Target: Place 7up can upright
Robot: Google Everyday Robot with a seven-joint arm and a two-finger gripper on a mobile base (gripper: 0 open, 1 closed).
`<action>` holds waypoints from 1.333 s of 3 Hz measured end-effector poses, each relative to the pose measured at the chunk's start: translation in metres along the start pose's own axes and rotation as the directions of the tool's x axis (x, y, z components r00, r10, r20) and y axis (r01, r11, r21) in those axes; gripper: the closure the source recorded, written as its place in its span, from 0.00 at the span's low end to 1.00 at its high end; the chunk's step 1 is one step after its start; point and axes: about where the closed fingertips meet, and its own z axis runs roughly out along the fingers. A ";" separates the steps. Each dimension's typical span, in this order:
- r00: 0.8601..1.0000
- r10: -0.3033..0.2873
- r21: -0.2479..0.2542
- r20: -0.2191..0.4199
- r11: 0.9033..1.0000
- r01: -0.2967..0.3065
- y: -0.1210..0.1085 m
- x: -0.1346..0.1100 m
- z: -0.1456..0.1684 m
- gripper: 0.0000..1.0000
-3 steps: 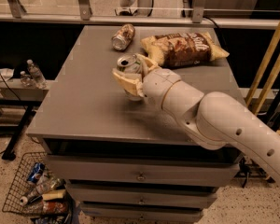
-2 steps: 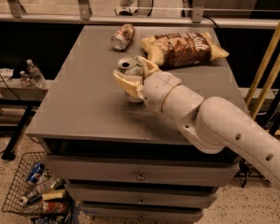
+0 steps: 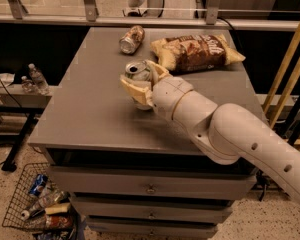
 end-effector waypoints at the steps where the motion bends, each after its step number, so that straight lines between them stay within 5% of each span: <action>1: 1.000 -0.001 -0.003 0.001 1.000 0.001 0.002 -0.001 0.001 0.37; 3: 1.000 -0.002 -0.008 0.003 1.000 0.002 0.004 -0.002 0.003 0.00; 4: 1.000 -0.002 -0.008 0.002 1.000 0.002 0.004 -0.002 0.003 0.00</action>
Offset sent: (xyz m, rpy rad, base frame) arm -0.0004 0.0016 0.0006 -0.0004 -0.0009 0.0026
